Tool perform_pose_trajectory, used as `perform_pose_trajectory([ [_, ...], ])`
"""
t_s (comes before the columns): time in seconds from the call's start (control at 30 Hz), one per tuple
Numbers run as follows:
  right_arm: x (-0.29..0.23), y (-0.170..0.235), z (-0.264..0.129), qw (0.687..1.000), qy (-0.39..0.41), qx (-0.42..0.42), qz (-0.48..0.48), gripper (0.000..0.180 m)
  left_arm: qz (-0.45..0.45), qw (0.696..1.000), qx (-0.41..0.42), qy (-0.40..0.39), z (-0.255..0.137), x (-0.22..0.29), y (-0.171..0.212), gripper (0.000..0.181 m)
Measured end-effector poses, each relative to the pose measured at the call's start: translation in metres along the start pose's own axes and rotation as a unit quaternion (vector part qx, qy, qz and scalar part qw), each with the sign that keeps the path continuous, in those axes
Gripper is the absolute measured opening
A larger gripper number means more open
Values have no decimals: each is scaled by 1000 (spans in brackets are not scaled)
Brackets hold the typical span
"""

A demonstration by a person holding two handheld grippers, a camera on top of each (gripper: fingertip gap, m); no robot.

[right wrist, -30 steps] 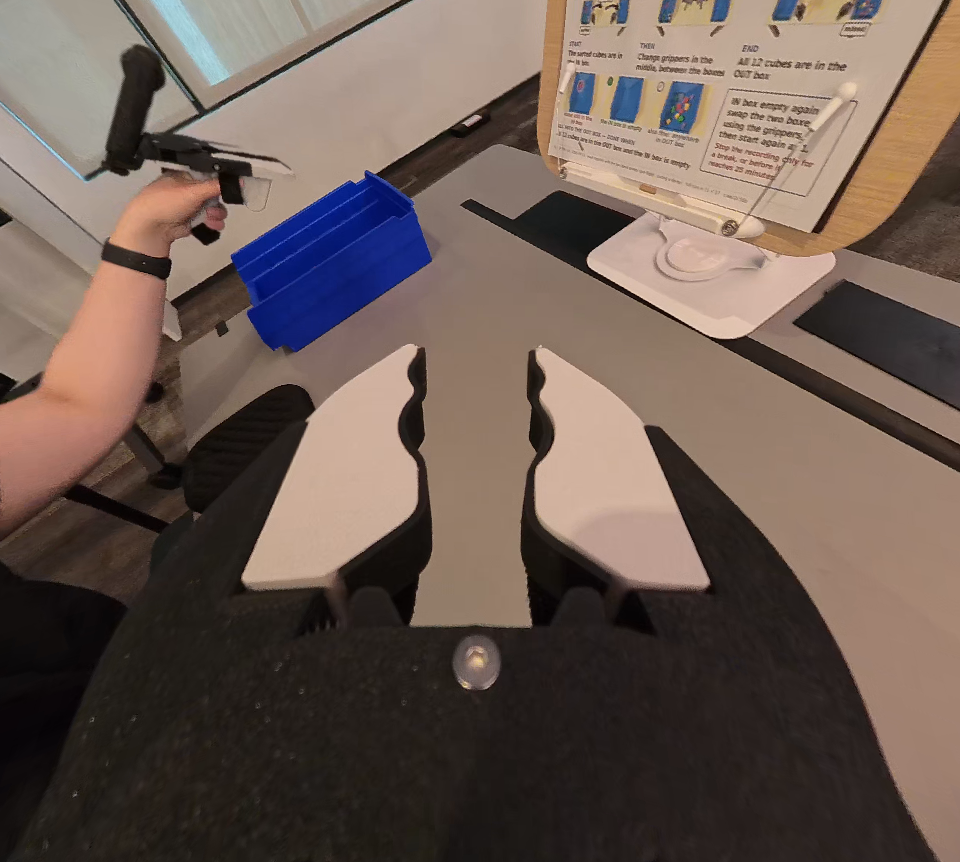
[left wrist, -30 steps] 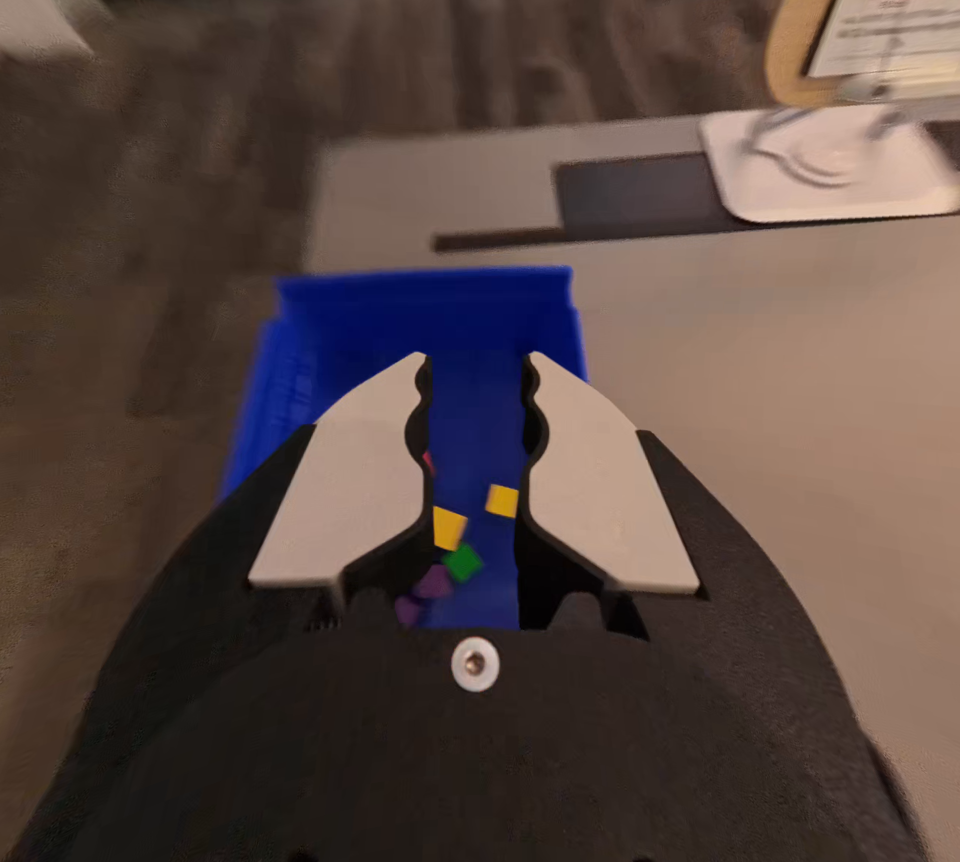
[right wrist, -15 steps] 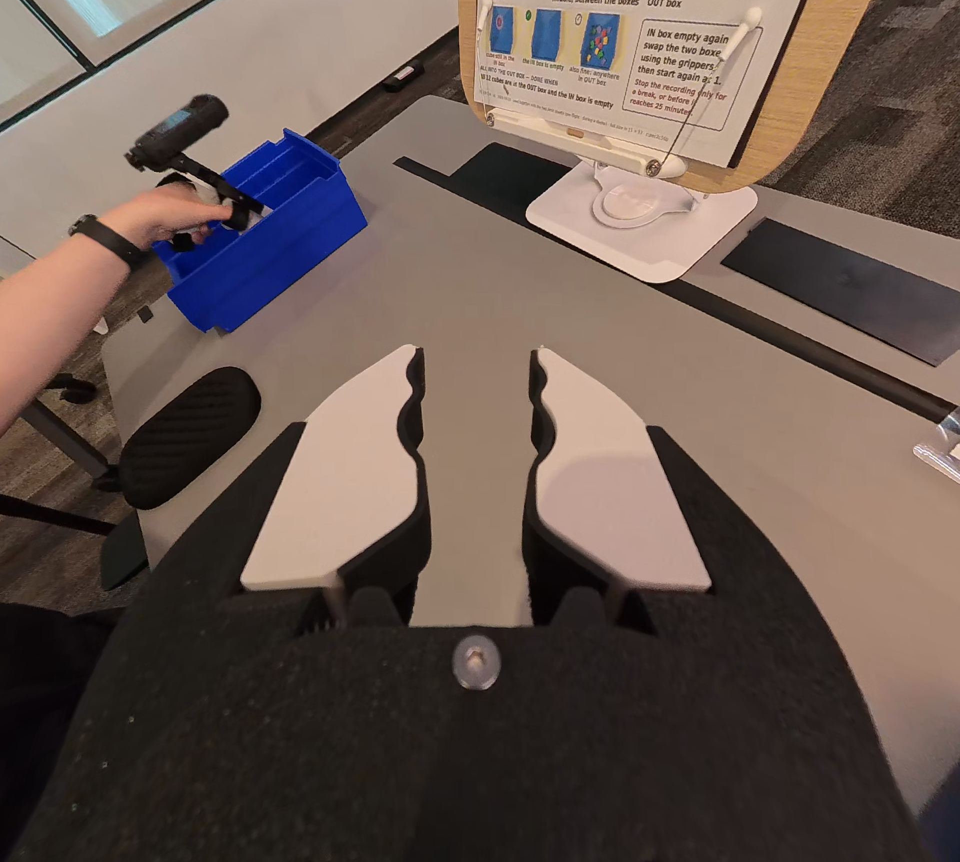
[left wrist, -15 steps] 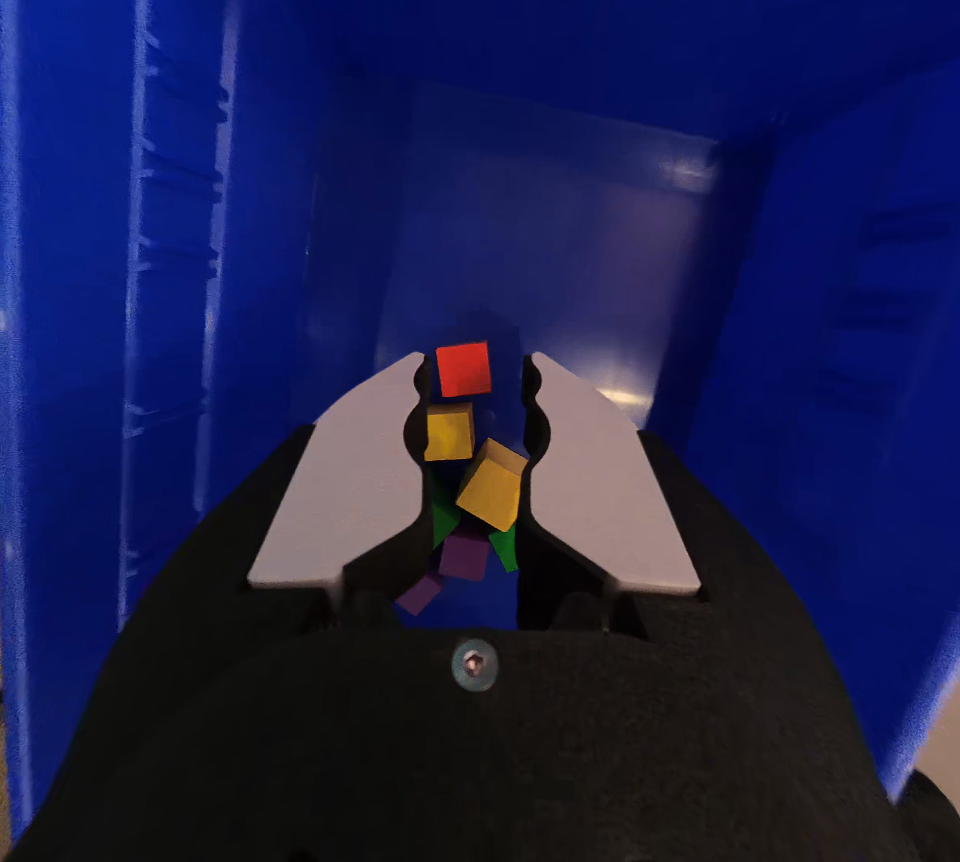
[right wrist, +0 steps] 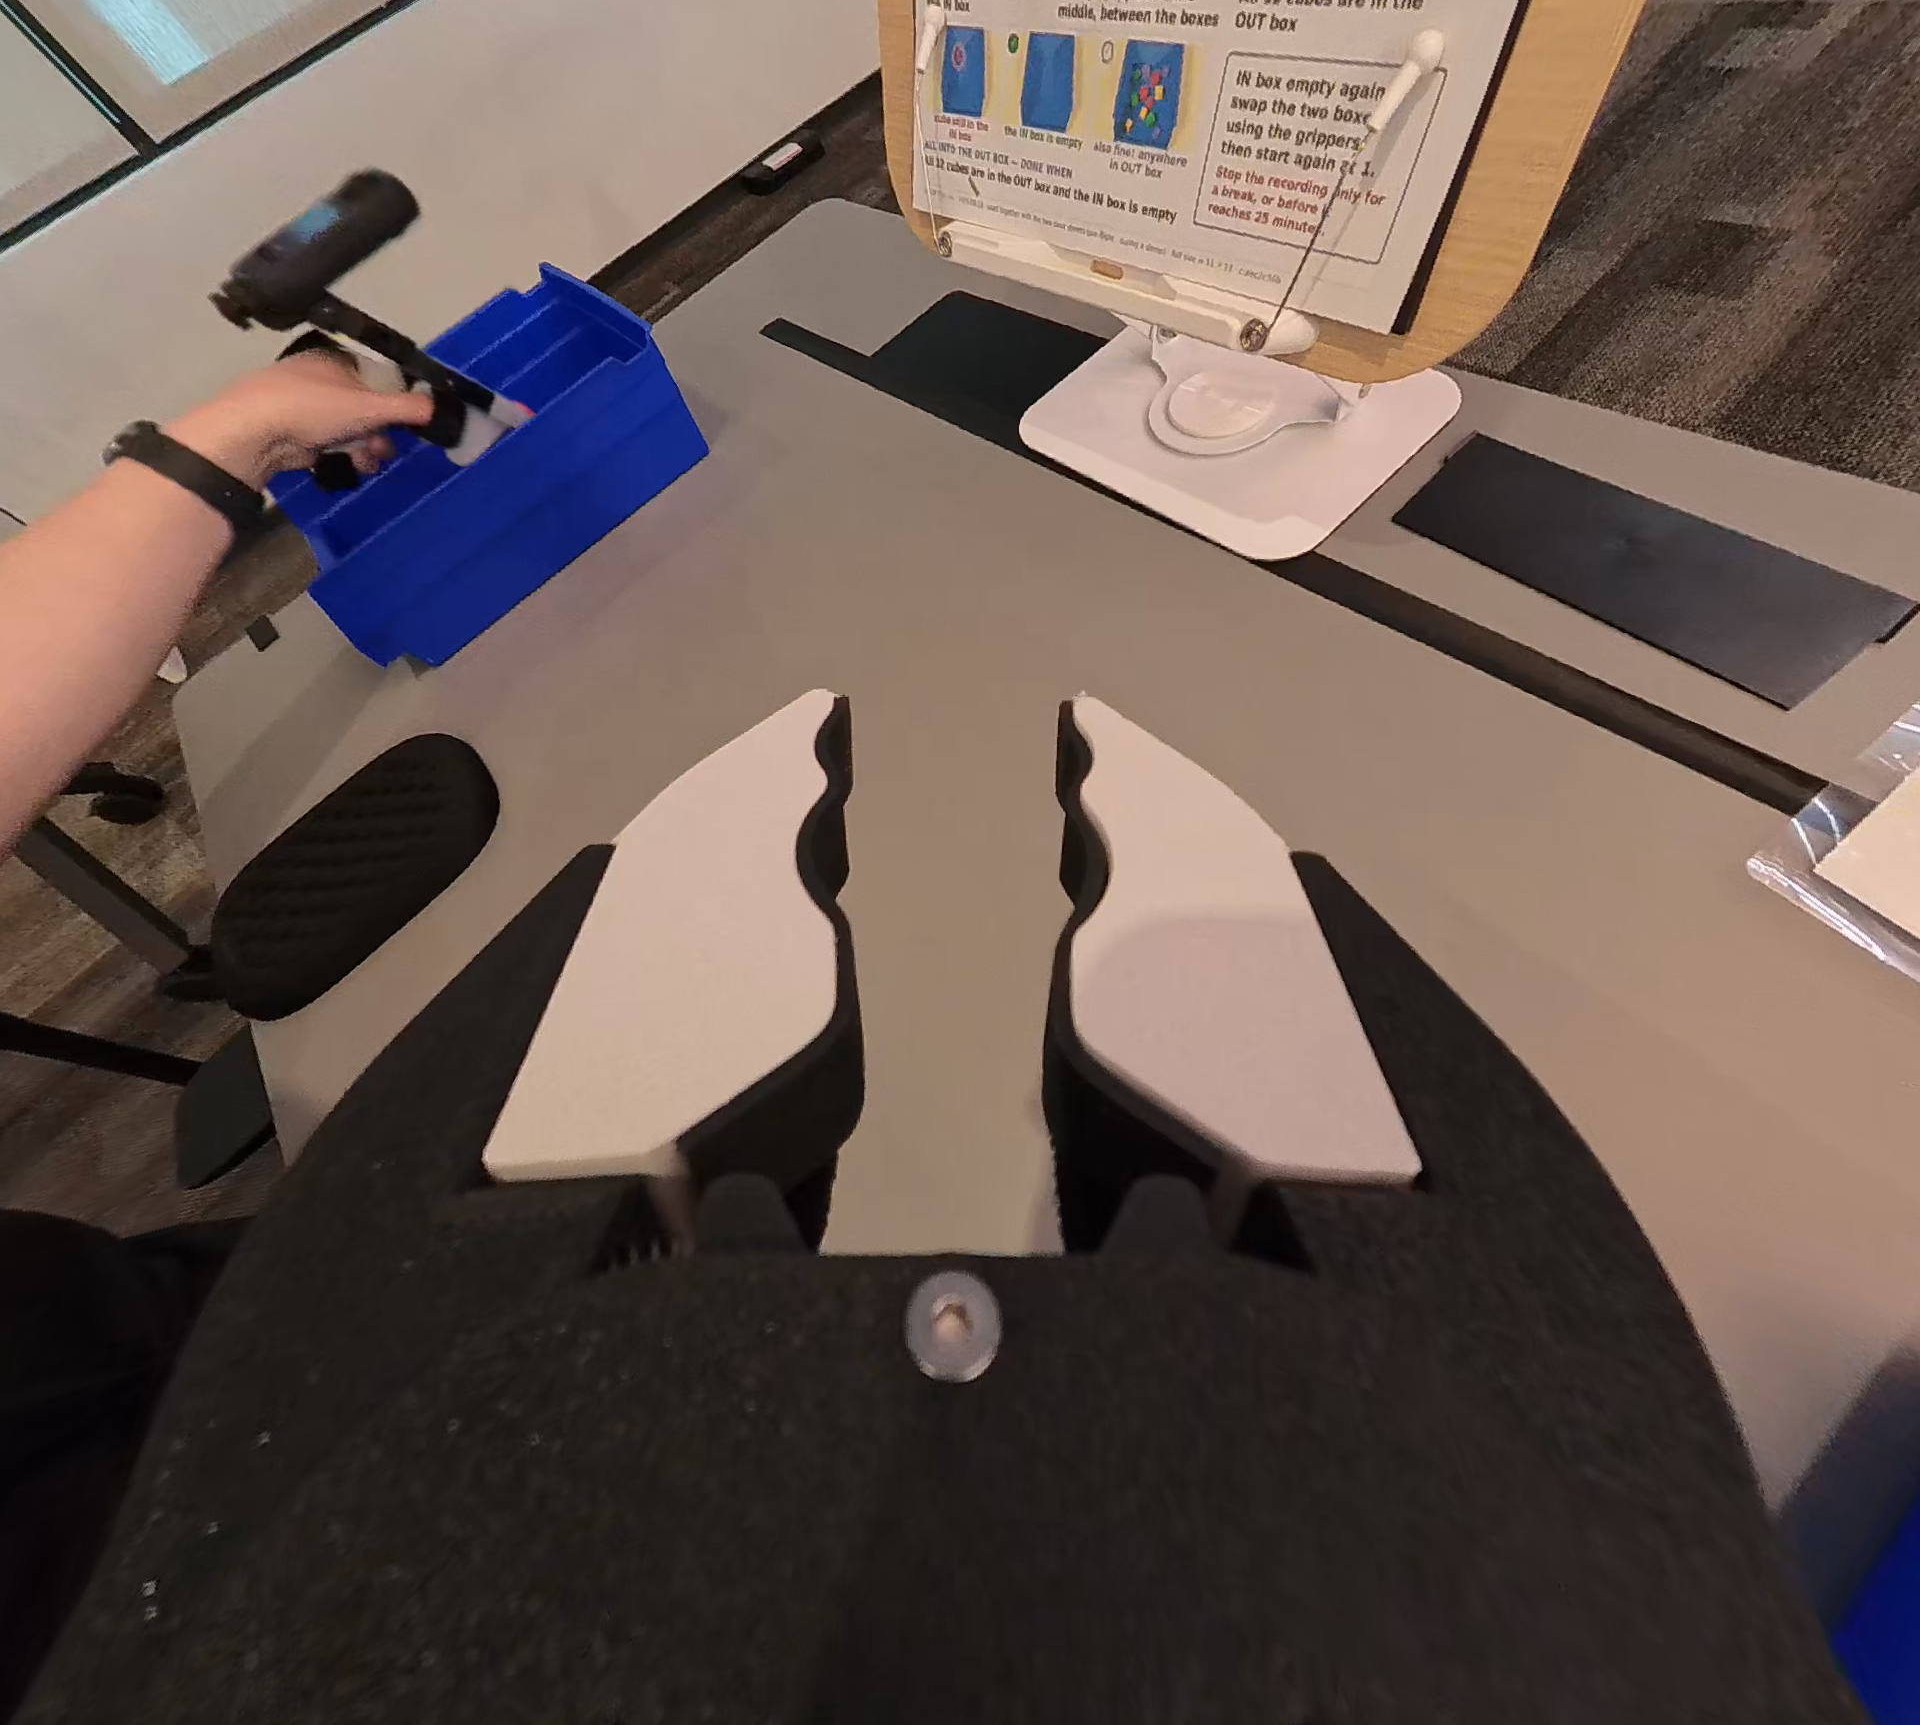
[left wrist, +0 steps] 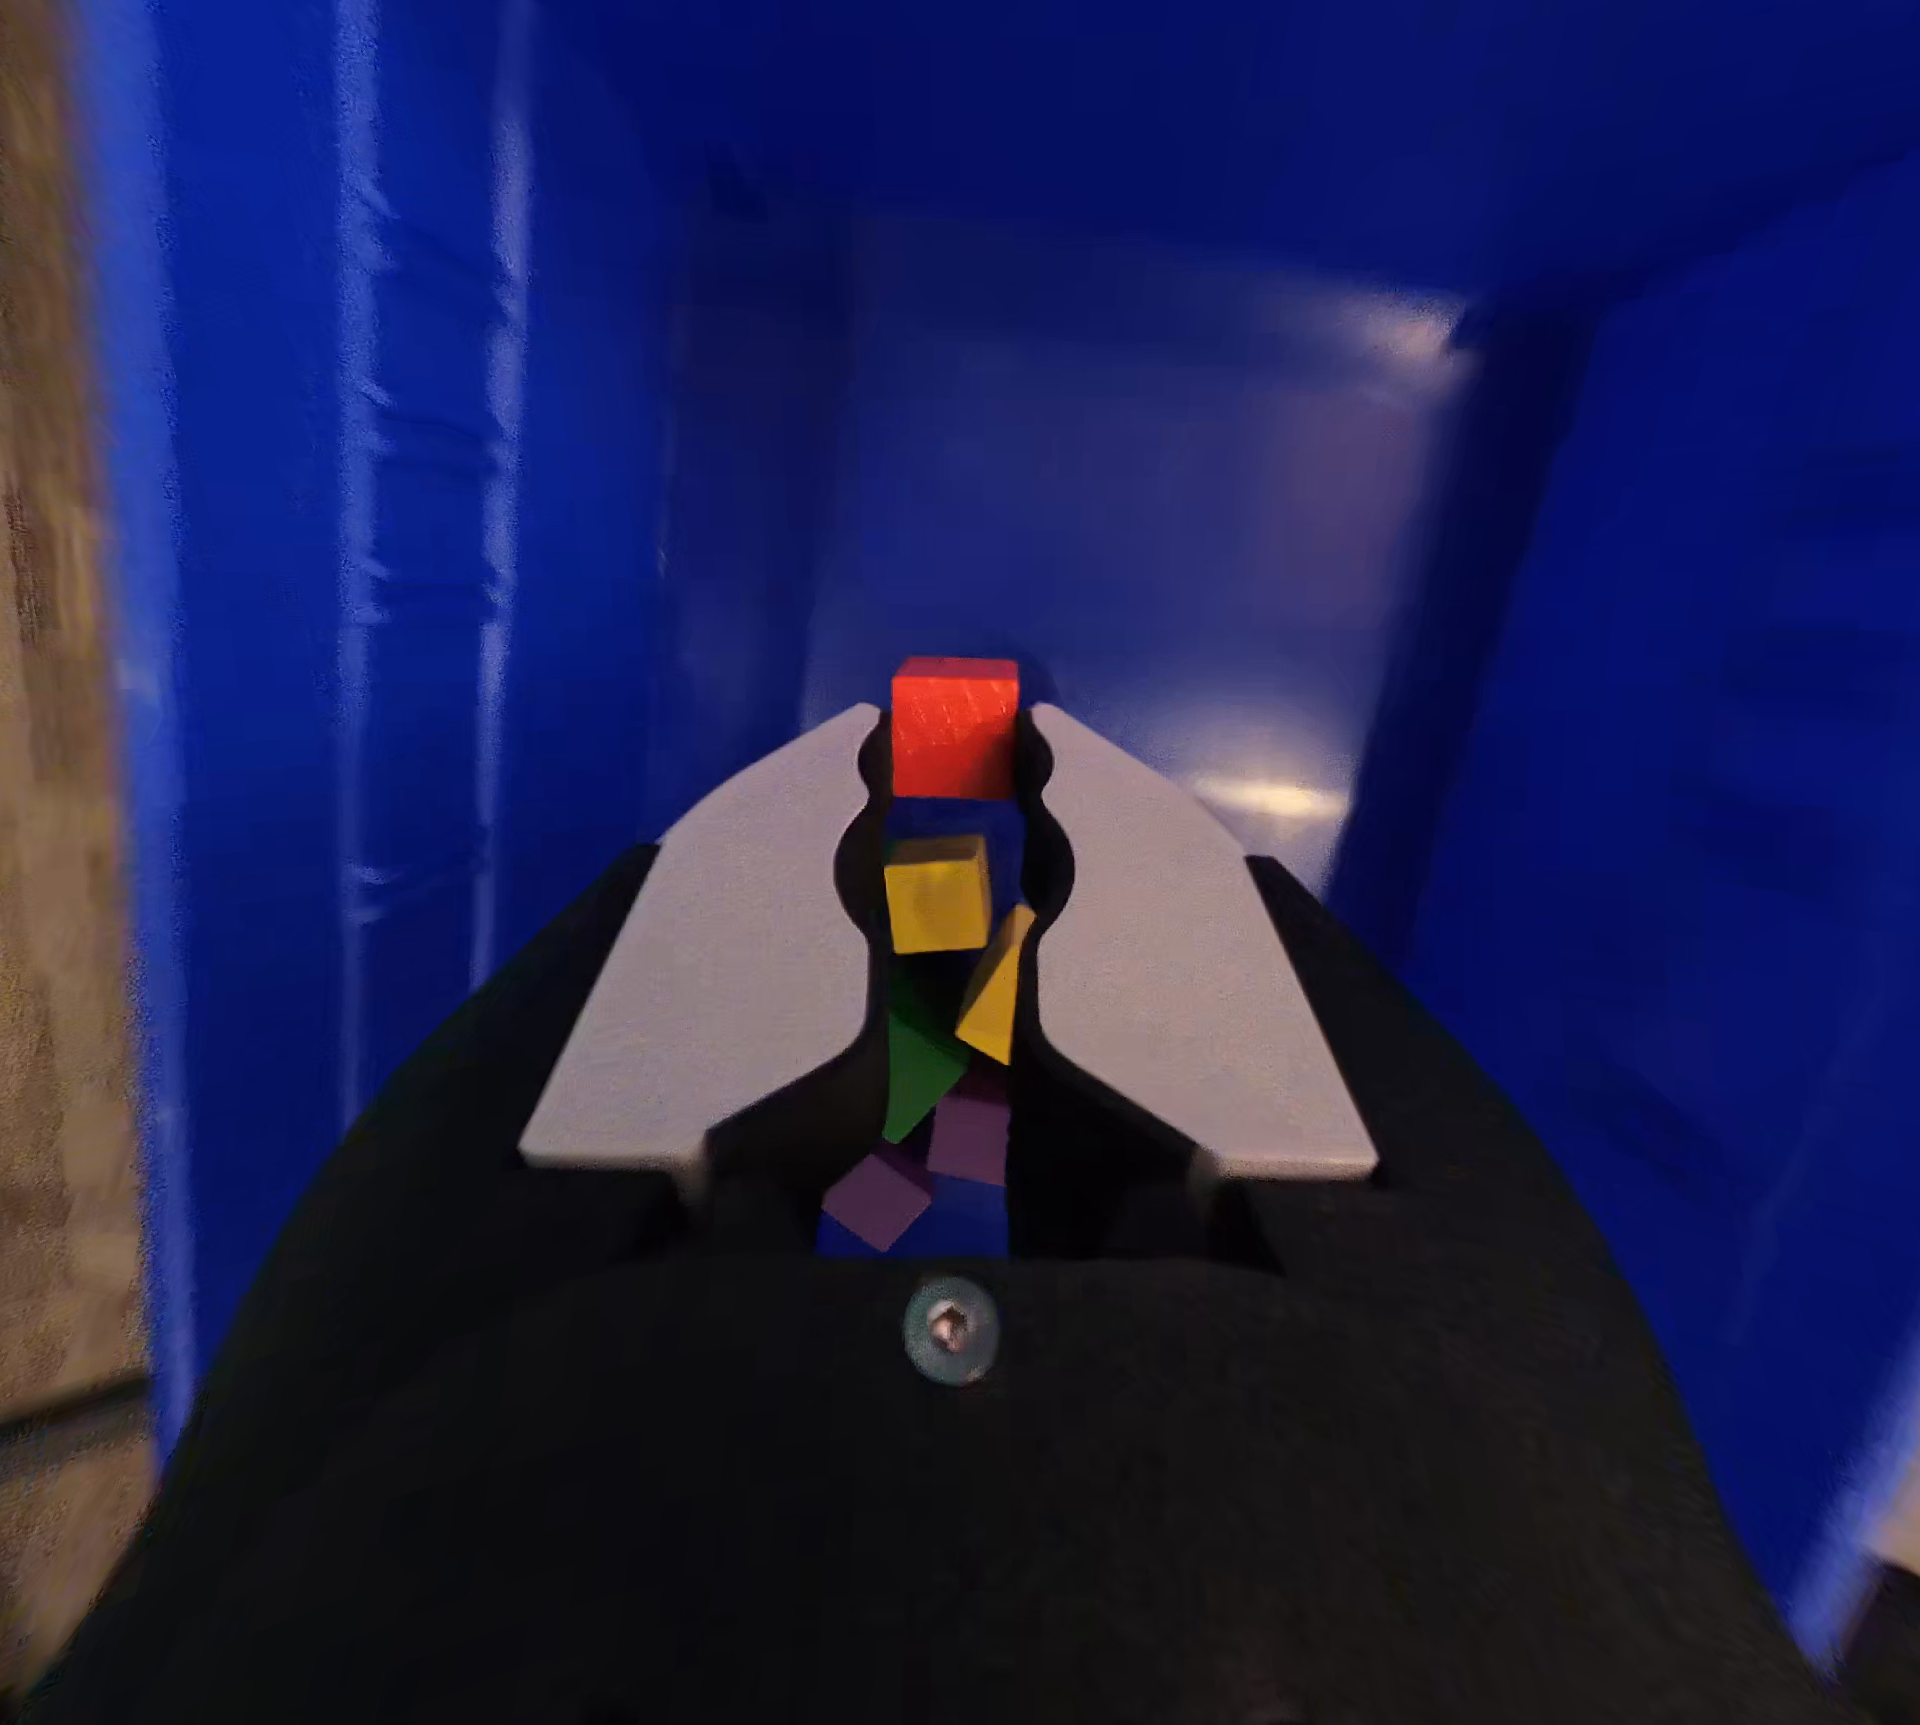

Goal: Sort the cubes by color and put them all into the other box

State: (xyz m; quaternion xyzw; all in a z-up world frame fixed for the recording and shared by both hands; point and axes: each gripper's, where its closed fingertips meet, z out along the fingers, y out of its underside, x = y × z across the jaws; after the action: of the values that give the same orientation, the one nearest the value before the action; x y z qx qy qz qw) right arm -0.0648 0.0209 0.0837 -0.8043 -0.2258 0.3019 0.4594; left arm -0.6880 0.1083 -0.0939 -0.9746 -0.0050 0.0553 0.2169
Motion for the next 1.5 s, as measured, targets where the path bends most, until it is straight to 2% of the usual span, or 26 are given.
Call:
perform_pose_trajectory([
  [0.1,-10,-8,2,1000,-18,16,-20,37,39,985,155,67,-62,36,-47,22],
  [0.17,-32,-16,7,996,-72,30,-41,36,110,946,263,155,-121,92,-65,22],
  [0.23,-67,-23,11,984,-166,49,-50,36,207,869,385,230,-187,158,-66,22],
  [0.3,-99,-30,15,965,-252,63,-31,36,296,779,486,265,-245,220,-51,21],
  [0.4,-125,-36,30,950,-306,67,13,44,397,654,556,327,-304,302,-10,22],
  [0.5,-156,-44,35,918,-383,83,55,47,463,569,566,376,-329,362,22,21],
  [0.57,-173,-47,36,890,-438,83,94,46,495,535,577,367,-333,387,29,21],
  [0.67,-187,-40,45,871,-474,58,117,45,496,517,592,370,-333,407,37,22],
  [0.73,-192,-30,56,878,-466,33,107,47,497,493,611,370,-330,412,43,22],
  [0.83,-199,-23,69,886,-454,24,90,49,518,507,596,346,-315,415,41,22],
  [0.9,-203,-22,71,885,-458,34,77,25,509,492,603,367,-318,416,47,22],
  [1.0,-206,-22,66,878,-472,33,77,23,494,495,597,393,-321,414,50,22],
  [1.1,-205,-31,50,874,-478,51,75,21,458,507,611,400,-330,410,45,27],
  [1.2,-190,-44,18,898,-429,89,43,21,443,509,616,406,-339,400,46,33],
  [1.27,-164,-53,-15,927,-353,124,8,22,442,515,622,391,-339,391,42,33],
  [1.3,-142,-56,-32,948,-287,134,-9,21,441,523,623,379,-337,386,38,33],
  [1.37,-63,-46,-59,992,-78,92,-38,21,438,545,623,350,-330,375,27,31],
  [1.4,-14,-34,-76,998,34,47,-37,21,433,557,625,335,-326,369,20,30],
  [1.43,36,-17,-97,990,136,-10,-22,21,426,568,626,323,-322,363,14,28],
  [1.5,123,28,-139,952,277,-126,33,22,416,584,626,307,-316,354,5,27],
])
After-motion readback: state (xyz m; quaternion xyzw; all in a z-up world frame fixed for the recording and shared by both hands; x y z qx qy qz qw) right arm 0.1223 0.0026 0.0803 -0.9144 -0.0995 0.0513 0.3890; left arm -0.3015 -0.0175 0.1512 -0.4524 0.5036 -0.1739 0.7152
